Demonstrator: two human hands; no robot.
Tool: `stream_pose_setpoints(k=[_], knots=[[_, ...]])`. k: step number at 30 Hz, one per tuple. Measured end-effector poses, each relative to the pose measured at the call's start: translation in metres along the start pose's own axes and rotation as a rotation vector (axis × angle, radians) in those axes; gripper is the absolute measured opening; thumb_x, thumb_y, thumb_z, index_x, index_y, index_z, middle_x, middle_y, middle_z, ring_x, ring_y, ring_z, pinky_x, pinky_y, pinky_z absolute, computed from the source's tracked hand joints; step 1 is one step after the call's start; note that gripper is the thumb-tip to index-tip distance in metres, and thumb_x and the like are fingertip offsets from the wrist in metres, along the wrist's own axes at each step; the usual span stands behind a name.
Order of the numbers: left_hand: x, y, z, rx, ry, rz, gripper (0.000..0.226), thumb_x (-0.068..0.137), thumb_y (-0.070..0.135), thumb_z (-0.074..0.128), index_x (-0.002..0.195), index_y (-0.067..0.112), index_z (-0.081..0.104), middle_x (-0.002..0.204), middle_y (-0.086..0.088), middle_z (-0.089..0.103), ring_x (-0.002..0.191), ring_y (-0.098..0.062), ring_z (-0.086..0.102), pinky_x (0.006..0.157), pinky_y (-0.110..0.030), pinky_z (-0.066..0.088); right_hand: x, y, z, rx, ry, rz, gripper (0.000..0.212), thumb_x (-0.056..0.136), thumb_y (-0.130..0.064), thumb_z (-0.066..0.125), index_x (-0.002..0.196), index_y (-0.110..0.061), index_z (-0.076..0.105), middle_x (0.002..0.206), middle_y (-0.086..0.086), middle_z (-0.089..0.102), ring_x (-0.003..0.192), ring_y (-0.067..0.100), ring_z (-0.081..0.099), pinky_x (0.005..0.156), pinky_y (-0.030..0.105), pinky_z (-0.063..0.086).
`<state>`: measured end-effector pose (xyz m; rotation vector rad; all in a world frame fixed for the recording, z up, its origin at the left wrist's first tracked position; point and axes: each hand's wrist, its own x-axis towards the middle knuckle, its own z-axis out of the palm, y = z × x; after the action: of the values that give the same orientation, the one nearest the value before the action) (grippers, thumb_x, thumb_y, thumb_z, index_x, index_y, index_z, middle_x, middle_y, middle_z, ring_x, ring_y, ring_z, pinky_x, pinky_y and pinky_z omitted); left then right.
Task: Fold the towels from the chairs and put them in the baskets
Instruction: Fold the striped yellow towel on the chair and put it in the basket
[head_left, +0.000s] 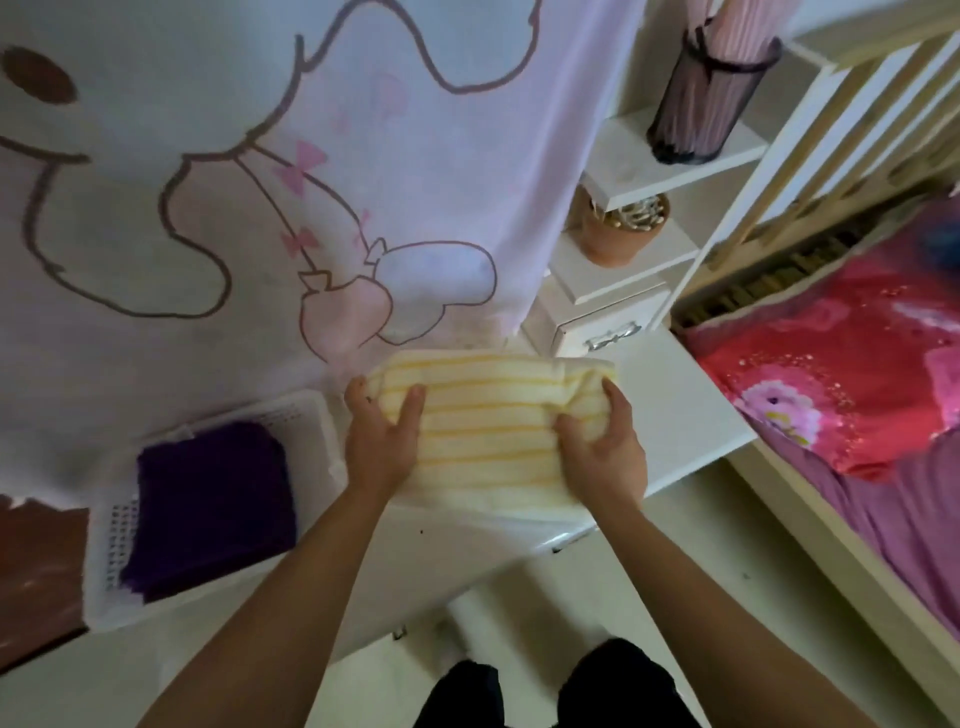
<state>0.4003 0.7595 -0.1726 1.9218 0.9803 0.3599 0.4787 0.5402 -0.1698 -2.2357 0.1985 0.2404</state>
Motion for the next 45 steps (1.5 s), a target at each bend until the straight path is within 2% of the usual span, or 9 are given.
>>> stream_pose_setpoints(k=[4, 8, 13, 21, 26, 33, 37, 41, 45], knots=[[0.029, -0.039, 0.012, 0.005, -0.074, -0.092, 0.065, 0.092, 0.049, 0.059, 0.136, 0.012, 0.027, 0.132, -0.008, 0.049, 0.114, -0.030, 0.057, 0.094, -0.035, 0.041, -0.001, 0.008, 0.037, -0.070, -0.002, 0.090, 0.071, 0.085, -0.059, 0.058, 0.147, -0.047, 0.026, 0.139, 0.003, 0.057, 0.119, 0.033, 0.058, 0.094, 0.040, 0.046], [0.044, -0.050, 0.031, 0.012, -0.104, -0.069, 0.060, 0.094, 0.052, 0.055, 0.131, 0.013, 0.028, 0.134, -0.010, 0.053, 0.114, -0.032, 0.059, 0.096, -0.041, 0.045, 0.015, 0.006, 0.051, -0.136, 0.033, 0.124, 0.071, 0.086, -0.060, 0.055, 0.148, -0.045, 0.025, 0.138, 0.005, 0.057, 0.117, 0.034, 0.058, 0.094, 0.041, 0.046], [0.036, -0.075, 0.051, 0.044, -0.161, -0.149, 0.052, 0.098, 0.048, 0.047, 0.129, 0.010, 0.031, 0.119, -0.005, 0.056, 0.108, -0.030, 0.060, 0.085, -0.033, 0.039, 0.012, 0.003, 0.061, -0.220, 0.006, 0.115, 0.071, 0.087, -0.058, 0.057, 0.149, -0.047, 0.023, 0.124, 0.005, 0.058, 0.107, 0.037, 0.061, 0.090, 0.042, 0.046], [0.045, -0.089, 0.052, 0.125, -0.113, -0.223, 0.047, 0.101, 0.051, 0.038, 0.129, 0.015, 0.031, 0.126, -0.010, 0.055, 0.112, -0.031, 0.056, 0.099, -0.047, 0.040, 0.016, -0.011, 0.077, -0.245, -0.135, 0.122, 0.067, 0.089, -0.055, 0.054, 0.148, -0.045, 0.023, 0.122, 0.005, 0.055, 0.106, 0.034, 0.061, 0.091, 0.039, 0.045], [0.048, -0.091, 0.052, 0.072, -0.126, -0.171, 0.043, 0.103, 0.038, 0.041, 0.130, 0.006, 0.032, 0.131, -0.017, 0.051, 0.115, -0.031, 0.054, 0.097, -0.040, 0.041, 0.024, -0.002, 0.100, -0.254, -0.281, 0.145, 0.062, 0.095, -0.053, 0.046, 0.150, -0.041, 0.020, 0.128, 0.013, 0.053, 0.113, 0.037, 0.057, 0.093, 0.042, 0.043], [0.045, -0.083, 0.060, 0.204, -0.095, -0.131, 0.041, 0.102, 0.036, 0.041, 0.134, 0.012, 0.031, 0.131, -0.018, 0.050, 0.107, -0.038, 0.057, 0.091, -0.047, 0.047, 0.035, 0.008, 0.103, -0.470, -0.212, -0.033, 0.061, 0.101, -0.043, 0.037, 0.155, -0.043, 0.009, 0.125, 0.007, 0.041, 0.096, 0.036, 0.060, 0.074, 0.041, 0.047], [0.037, -0.064, 0.067, 0.438, -0.132, -0.078, 0.038, 0.102, 0.035, 0.040, 0.133, 0.012, 0.039, 0.130, -0.020, 0.041, 0.101, -0.043, 0.056, 0.080, -0.048, 0.047, 0.047, 0.010, 0.095, -0.545, -0.235, -0.039, 0.058, 0.103, -0.043, 0.036, 0.156, -0.041, 0.012, 0.131, 0.010, 0.039, 0.101, 0.037, 0.059, 0.079, 0.045, 0.050], [0.034, -0.055, 0.060, 0.525, -0.149, -0.054, 0.041, 0.100, 0.030, 0.046, 0.134, 0.009, 0.041, 0.141, -0.022, 0.034, 0.120, -0.044, 0.046, 0.088, -0.050, 0.046, 0.050, 0.005, 0.077, -0.446, -0.413, -0.069, 0.061, 0.104, -0.044, 0.035, 0.158, -0.036, 0.006, 0.131, 0.015, 0.040, 0.107, 0.040, 0.057, 0.089, 0.047, 0.048], [0.013, -0.048, 0.061, 0.562, -0.108, 0.168, 0.047, 0.097, 0.028, 0.049, 0.136, 0.002, 0.041, 0.150, -0.031, 0.025, 0.123, -0.049, 0.042, 0.085, -0.051, 0.049, 0.047, -0.005, 0.037, -0.839, -0.496, -0.154, 0.070, 0.103, -0.049, 0.032, 0.159, -0.026, -0.004, 0.140, 0.015, 0.042, 0.117, 0.034, 0.054, 0.096, 0.045, 0.043]])
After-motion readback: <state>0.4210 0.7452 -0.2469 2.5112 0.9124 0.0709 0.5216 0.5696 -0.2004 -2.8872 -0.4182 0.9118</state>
